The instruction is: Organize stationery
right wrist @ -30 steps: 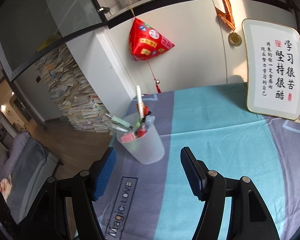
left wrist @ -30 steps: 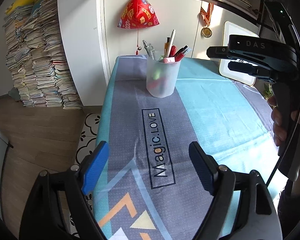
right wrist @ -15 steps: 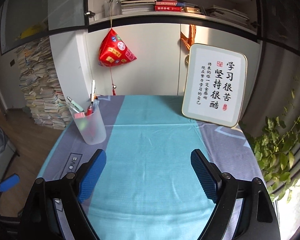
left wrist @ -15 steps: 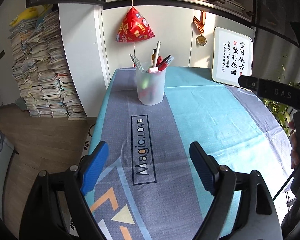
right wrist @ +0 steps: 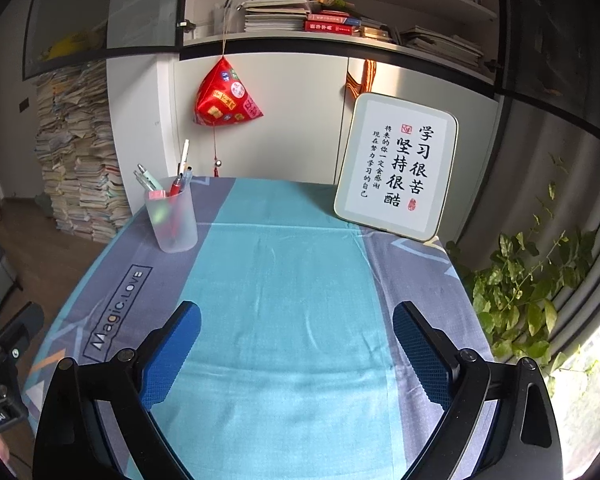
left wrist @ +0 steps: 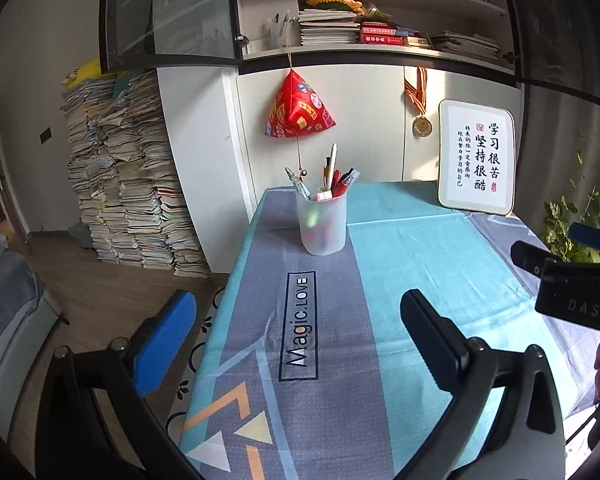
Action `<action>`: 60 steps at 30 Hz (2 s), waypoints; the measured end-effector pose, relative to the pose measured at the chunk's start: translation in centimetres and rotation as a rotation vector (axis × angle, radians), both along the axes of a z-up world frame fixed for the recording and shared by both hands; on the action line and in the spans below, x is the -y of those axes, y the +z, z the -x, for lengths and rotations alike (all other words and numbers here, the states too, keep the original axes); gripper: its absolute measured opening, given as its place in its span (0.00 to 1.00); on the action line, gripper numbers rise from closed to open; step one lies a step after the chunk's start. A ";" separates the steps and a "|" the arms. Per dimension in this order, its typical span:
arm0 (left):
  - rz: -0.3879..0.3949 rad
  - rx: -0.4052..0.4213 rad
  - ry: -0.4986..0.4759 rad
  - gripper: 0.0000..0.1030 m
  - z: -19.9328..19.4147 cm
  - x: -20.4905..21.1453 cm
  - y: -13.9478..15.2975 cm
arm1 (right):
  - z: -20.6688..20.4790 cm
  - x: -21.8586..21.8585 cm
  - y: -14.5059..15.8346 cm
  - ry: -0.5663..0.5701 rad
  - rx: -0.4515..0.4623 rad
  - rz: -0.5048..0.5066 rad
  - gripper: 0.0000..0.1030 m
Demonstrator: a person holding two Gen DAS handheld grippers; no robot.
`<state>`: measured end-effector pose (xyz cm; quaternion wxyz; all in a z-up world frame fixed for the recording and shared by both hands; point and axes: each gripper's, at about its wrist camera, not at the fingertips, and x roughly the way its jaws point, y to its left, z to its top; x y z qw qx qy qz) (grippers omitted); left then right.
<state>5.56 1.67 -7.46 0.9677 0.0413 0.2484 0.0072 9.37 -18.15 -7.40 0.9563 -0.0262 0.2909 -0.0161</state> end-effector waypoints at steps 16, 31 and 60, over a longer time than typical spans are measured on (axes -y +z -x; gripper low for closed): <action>0.047 -0.012 0.077 0.99 1.0 0.0 1.0 | 5.9 -0.4 3.2 -0.077 0.130 0.095 0.99; 0.085 0.008 0.005 0.99 2.2 1.0 1.8 | 7.6 -0.2 3.9 -0.063 0.139 0.054 0.99; 0.075 0.008 -0.003 0.99 2.7 1.8 1.7 | 7.7 1.4 3.2 -0.097 0.100 0.022 1.00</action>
